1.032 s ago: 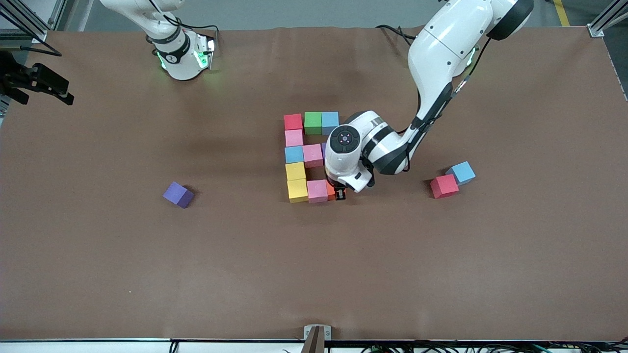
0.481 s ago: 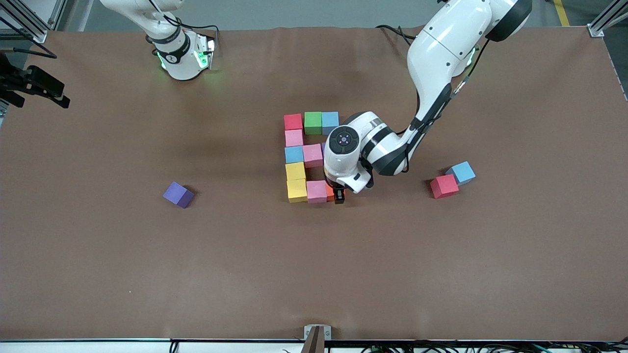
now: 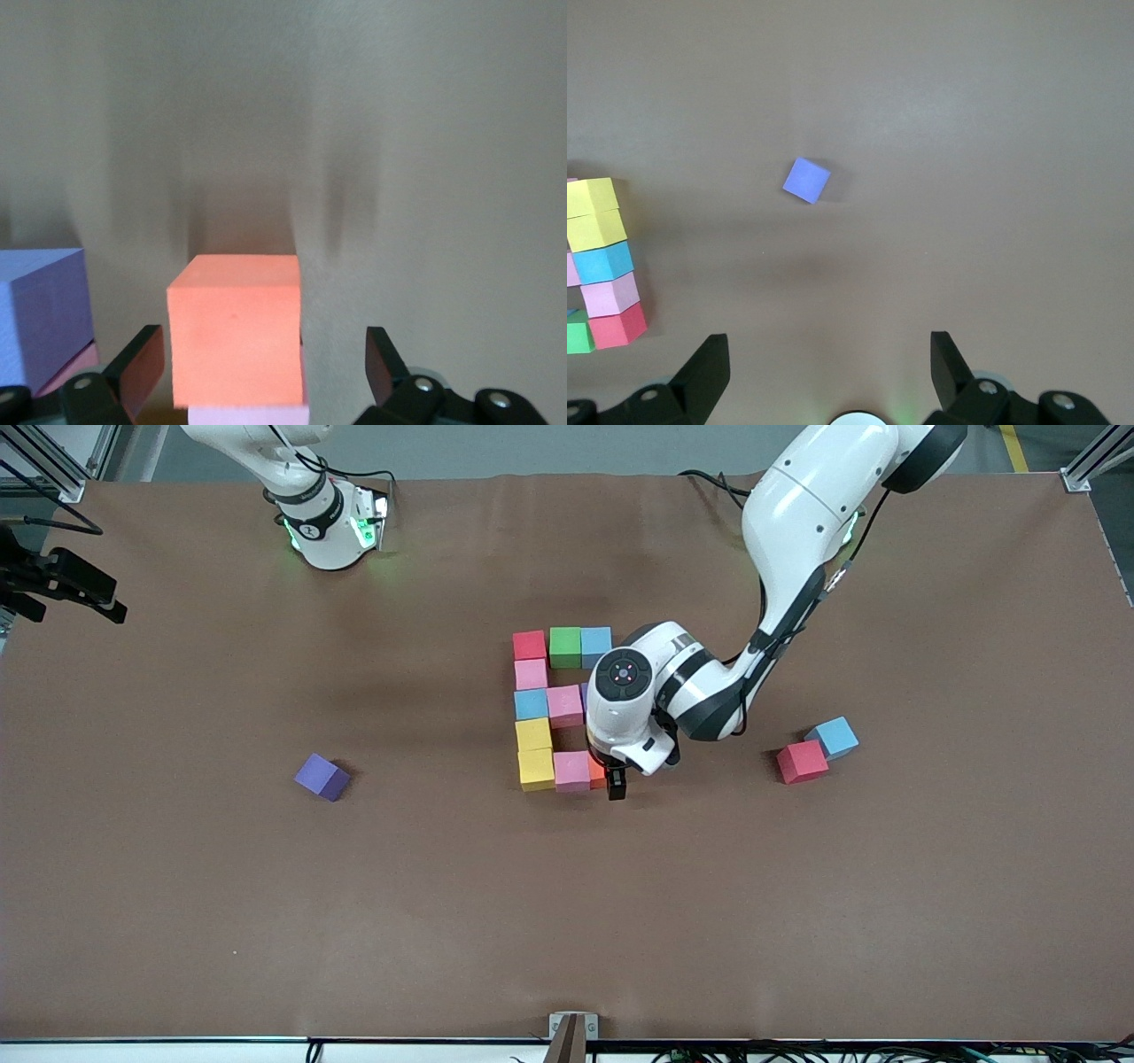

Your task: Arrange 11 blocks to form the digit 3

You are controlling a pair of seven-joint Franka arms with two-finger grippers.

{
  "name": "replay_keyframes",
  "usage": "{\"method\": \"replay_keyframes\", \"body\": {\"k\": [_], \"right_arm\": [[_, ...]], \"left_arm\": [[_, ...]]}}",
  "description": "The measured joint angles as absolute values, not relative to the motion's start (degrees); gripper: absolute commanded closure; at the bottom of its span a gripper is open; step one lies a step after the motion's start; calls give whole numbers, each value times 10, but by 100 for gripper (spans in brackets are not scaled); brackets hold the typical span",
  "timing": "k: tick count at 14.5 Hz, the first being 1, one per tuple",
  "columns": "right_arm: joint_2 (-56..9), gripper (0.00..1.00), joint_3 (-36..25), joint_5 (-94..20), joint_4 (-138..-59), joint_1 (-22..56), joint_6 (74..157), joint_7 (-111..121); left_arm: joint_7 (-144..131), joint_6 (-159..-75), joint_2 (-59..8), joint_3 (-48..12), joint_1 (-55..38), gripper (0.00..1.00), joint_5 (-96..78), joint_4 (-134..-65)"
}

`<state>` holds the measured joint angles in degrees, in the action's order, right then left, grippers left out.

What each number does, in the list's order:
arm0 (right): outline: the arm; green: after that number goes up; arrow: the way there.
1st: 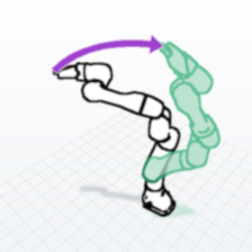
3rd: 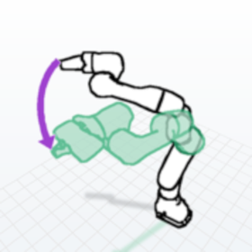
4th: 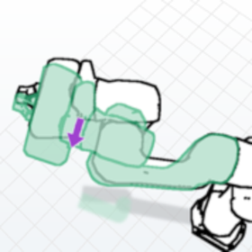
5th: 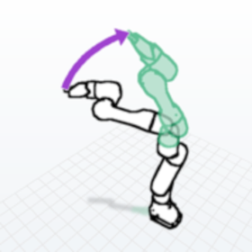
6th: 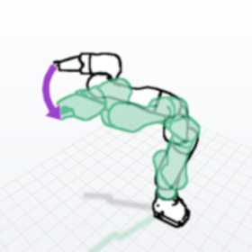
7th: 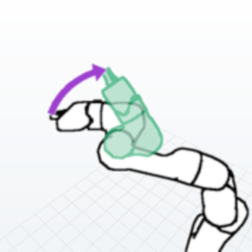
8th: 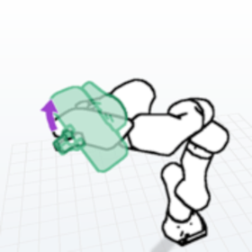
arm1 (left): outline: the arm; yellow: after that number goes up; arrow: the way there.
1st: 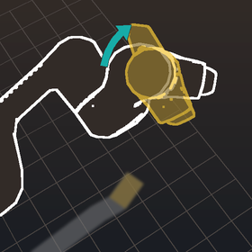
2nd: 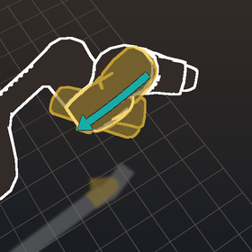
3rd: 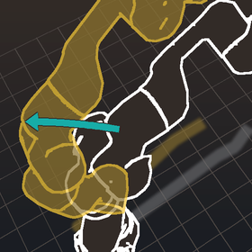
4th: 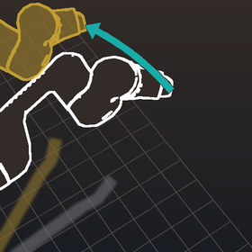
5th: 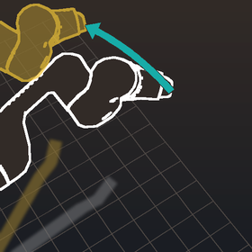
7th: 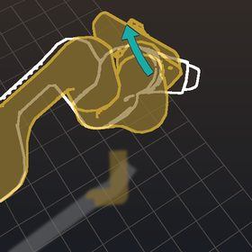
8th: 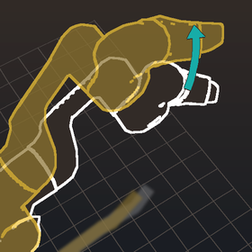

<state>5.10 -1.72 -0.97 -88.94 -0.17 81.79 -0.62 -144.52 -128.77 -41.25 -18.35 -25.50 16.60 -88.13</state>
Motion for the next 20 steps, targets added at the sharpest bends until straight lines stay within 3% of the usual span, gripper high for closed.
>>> {"method": "replay_keyframes", "body": {"k": [7, 12, 20], "right_arm": [[51, 0, -17, -12, -889, -2, 818, -6], [51, 0, -17, -12, -889, -2, 815, -6], [51, 0, -17, -12, -889, -2, 814, -6]], "left_arm": [[-1187, -1191, -312, -191, -172, 0, 131, -904], [-913, -1185, -268, -197, -75, 0, 119, -963], [-390, -1184, -230, -207, 54, 0, 117, -994]]}}
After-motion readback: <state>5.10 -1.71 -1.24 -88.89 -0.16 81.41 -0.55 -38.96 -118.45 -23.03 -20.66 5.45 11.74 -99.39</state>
